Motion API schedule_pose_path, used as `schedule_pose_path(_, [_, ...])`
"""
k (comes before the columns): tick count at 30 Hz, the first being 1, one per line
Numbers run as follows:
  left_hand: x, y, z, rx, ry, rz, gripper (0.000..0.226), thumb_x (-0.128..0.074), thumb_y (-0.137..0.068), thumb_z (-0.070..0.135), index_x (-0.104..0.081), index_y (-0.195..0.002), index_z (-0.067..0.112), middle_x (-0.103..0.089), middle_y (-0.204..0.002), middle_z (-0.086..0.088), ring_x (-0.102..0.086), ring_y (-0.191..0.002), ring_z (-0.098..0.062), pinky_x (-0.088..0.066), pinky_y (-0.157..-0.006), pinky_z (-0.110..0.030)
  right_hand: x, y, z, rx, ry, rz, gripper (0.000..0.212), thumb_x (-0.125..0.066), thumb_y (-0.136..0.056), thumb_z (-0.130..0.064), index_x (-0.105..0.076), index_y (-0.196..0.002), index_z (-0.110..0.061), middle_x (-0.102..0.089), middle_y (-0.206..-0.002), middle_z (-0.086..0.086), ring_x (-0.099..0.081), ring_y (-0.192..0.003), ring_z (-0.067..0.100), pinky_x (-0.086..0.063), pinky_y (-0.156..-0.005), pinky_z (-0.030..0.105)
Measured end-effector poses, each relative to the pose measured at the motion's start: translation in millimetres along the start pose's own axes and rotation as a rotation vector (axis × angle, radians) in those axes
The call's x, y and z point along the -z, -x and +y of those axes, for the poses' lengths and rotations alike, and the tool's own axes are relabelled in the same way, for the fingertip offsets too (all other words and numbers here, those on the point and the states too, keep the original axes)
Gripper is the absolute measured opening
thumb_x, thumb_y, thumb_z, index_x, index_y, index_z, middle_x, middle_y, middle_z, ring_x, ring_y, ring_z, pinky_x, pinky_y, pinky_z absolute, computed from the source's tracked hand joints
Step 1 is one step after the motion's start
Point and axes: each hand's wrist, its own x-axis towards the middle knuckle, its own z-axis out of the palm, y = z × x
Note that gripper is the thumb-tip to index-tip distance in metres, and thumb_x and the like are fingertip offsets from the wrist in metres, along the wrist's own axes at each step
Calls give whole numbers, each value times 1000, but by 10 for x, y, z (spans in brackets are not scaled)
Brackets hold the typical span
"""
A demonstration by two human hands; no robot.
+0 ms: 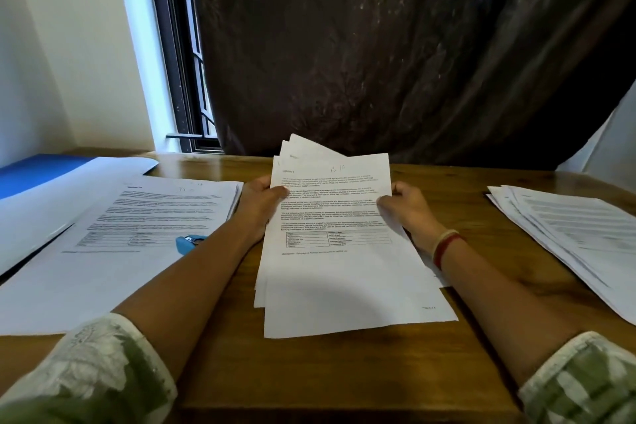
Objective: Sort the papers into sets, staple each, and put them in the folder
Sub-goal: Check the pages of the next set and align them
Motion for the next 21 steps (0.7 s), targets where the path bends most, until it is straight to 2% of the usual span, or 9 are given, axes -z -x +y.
schedule_pose_path(2, [21,6,-9,6,44,-21,28,-56,-92,0,-62,-118,6,-70,-111,-10,-70,-92,-30,-58,-77,-45,12,26,10,16,-65,1,16,-58,-93,-15,-59,-100,-1,-70,-105,16,-67,-97,34,-56,-87,50])
schedule_pose_path(4, [25,0,-15,20,119,-42,24,-54,-90,-4,-63,-111,3,-70,-110,-14,-70,-90,-32,-57,-80,-48,27,42,2,28,-141,10,28,-56,-96,-28,-58,-103,-1,-68,-108,18,-66,-101,35,-54,-89,51])
schedule_pose_path(6, [16,4,-3,31,176,-38,20,-54,-89,-6,-65,-102,4,-71,-107,-14,-71,-86,-32,-58,-79,-46,44,47,-43,-4,-236,18,34,-48,-99,-38,-59,-102,-6,-70,-97,11,-68,-80,22,-57,-71,36])
schedule_pose_path(8, [2,-2,4,37,222,-41,17,-56,-87,-5,-66,-94,7,-72,-103,-12,-72,-85,-31,-58,-78,-45,66,45,-83,-66,-318,41,37,-40,-102,-41,-60,-92,-11,-65,-77,3,-59,-62,13,-47,-55,25])
schedule_pose_path(10, [-17,-9,18,44,226,-26,14,-58,-87,-2,-66,-86,10,-72,-103,-12,-71,-88,-33,-58,-80,-45,97,16,-74,-90,-338,64,39,-39,-102,-40,-61,-89,-10,-62,-78,7,-55,-68,20,-46,-60,28])
schedule_pose_path(14, [-44,-34,26,71,177,30,10,-55,-89,5,-61,-85,12,-73,-101,-8,-71,-84,-31,-59,-70,-39,167,2,-16,-62,-279,-5,27,-49,-100,-25,-63,-108,-3,-71,-102,14,-68,-89,29,-58,-81,39])
schedule_pose_path(15, [-45,-37,28,80,193,24,10,-54,-88,5,-60,-85,12,-73,-100,-8,-71,-82,-31,-59,-68,-37,184,8,-25,-54,-279,-39,25,-50,-99,-24,-64,-108,-5,-71,-101,13,-68,-90,29,-58,-82,40])
schedule_pose_path(18, [-46,-69,18,106,205,30,11,-52,-87,5,-59,-84,12,-73,-102,-7,-70,-85,-32,-56,-70,-36,234,6,-88,-56,-340,-166,26,-51,-99,-28,-65,-107,-9,-71,-95,8,-69,-82,22,-58,-73,33])
schedule_pose_path(21, [-44,-96,4,131,172,59,7,-53,-88,10,-59,-88,12,-73,-101,-7,-70,-86,-34,-57,-78,-40,250,51,-130,-54,-334,-241,32,-53,-97,-31,-64,-108,-3,-72,-93,8,-68,-83,23,-57,-76,35])
